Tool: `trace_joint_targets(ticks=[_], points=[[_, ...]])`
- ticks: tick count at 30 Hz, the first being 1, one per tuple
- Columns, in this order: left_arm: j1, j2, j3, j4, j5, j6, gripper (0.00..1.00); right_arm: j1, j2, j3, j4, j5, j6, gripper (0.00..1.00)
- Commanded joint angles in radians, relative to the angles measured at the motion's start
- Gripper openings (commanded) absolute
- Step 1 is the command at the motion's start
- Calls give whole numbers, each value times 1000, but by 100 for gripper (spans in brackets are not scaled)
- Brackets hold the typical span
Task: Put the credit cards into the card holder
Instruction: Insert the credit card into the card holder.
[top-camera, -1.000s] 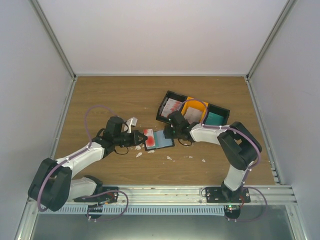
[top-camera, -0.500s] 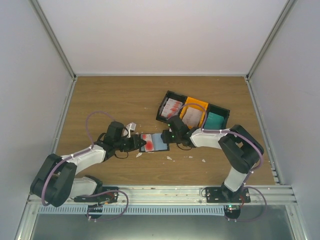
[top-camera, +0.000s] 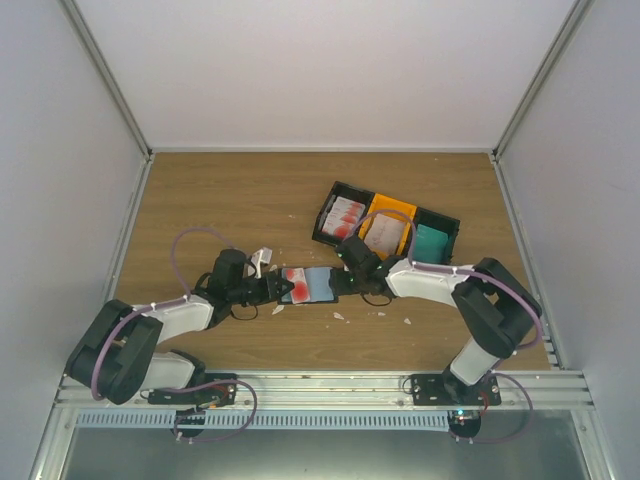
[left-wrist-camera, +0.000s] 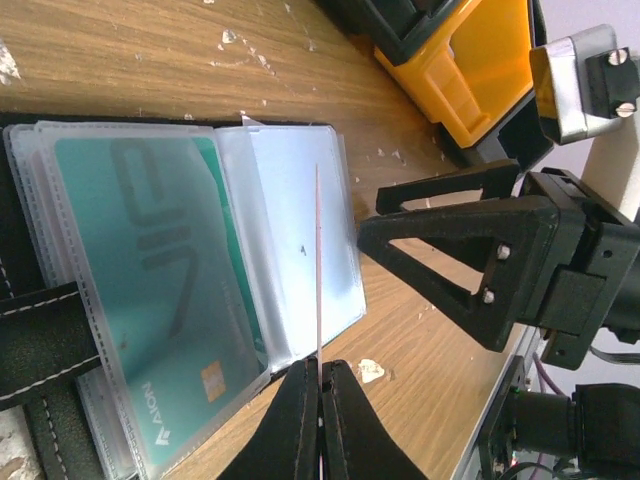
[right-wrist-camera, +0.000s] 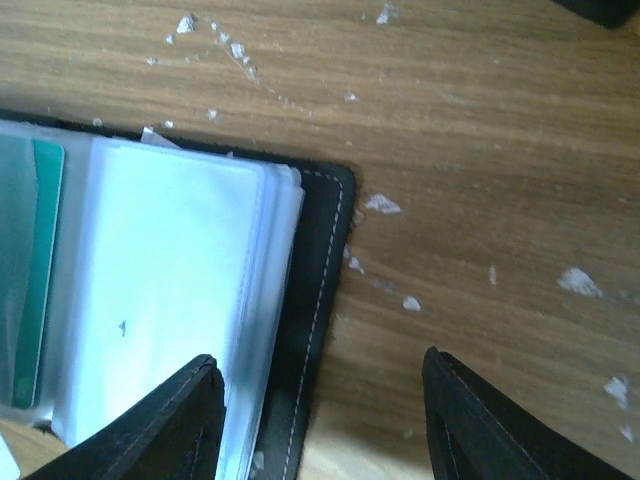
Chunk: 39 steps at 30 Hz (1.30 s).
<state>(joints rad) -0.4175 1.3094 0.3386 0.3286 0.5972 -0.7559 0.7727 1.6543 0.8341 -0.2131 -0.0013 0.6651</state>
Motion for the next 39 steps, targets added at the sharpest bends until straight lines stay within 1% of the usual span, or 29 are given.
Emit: trace_joint_targets(ticks=[1, 6, 10, 15, 17, 20, 25, 32, 35, 39], points=[[0, -4, -9, 72, 15, 46, 0, 12, -51, 16, -84, 26, -14, 56], [0, -41, -6, 52, 9, 77, 0, 21, -76, 30, -83, 17, -1, 56], [1, -105, -18, 24, -47, 88, 0, 24, -88, 33, -85, 25, 18, 56], [2, -165, -44, 22, -69, 77, 0, 34, -106, 32, -90, 21, 30, 56], [1, -170, -53, 23, -69, 73, 0, 35, -95, 36, -94, 11, 29, 54], [2, -147, -53, 20, -48, 68, 0, 38, -71, 52, -112, 5, 32, 48], [3, -84, -44, 34, 0, 44, 0, 46, -35, 76, -146, 5, 31, 42], [4, -18, -45, 76, 0, 19, 0, 60, 19, 112, -151, -29, 1, 43], [11, 1, -27, 57, -14, 28, 0, 72, 53, 139, -177, -1, 5, 43], [48, 15, 17, -24, 4, 58, 0, 82, 74, 169, -229, 95, 22, 41]])
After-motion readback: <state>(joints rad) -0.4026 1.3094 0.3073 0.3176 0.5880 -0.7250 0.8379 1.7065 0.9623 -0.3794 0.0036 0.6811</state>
